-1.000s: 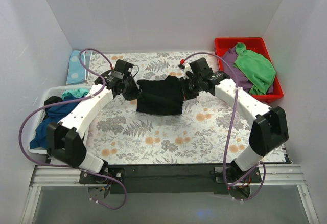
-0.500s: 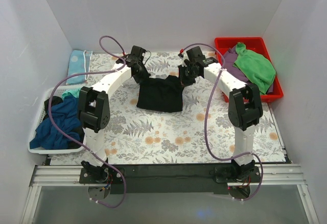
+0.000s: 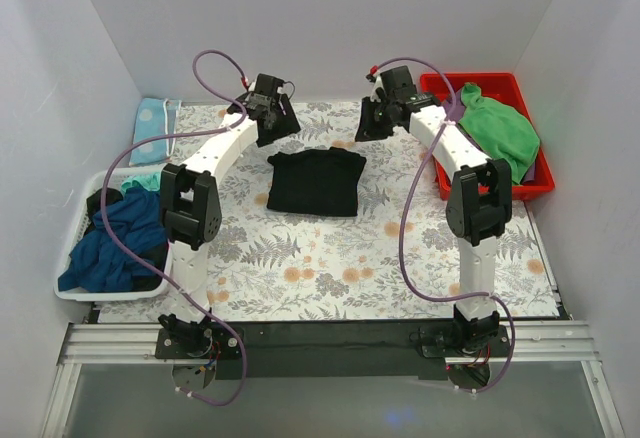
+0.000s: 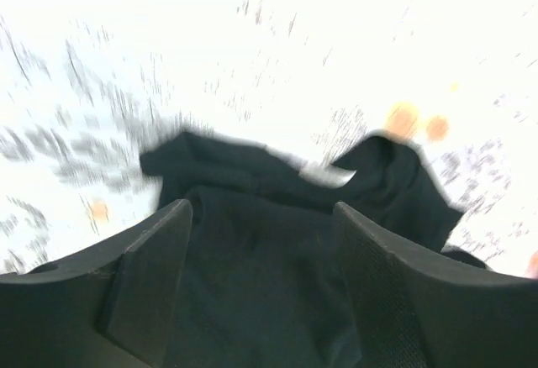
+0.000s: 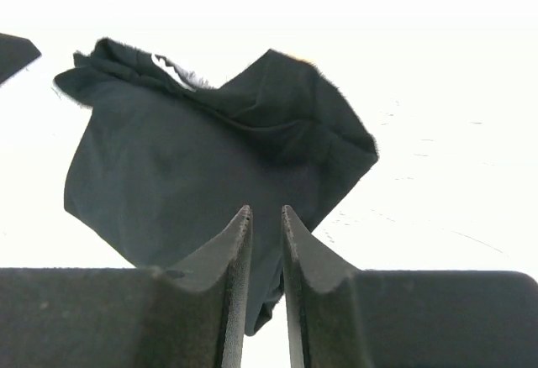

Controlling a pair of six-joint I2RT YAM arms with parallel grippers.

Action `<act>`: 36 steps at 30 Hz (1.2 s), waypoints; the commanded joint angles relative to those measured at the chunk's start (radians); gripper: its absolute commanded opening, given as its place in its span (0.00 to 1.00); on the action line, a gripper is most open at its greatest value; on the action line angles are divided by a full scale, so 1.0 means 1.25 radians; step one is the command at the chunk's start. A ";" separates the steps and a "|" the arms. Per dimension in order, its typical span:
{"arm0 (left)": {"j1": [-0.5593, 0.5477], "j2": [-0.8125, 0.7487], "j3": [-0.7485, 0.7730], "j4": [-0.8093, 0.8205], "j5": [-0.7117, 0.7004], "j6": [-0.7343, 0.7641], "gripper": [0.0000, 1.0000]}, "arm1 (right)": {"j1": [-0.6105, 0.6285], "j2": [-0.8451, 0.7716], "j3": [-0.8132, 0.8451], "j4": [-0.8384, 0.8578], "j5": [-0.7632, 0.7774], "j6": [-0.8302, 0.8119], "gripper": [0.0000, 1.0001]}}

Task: Fold and stack the t-shirts
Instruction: Fold the long partially folded tshirt into a neat square, then smooth out wrinkles on the folded tshirt

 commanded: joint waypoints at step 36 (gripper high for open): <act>0.037 0.188 0.128 0.011 0.051 0.066 0.57 | -0.041 0.242 0.174 0.033 -0.129 0.110 0.23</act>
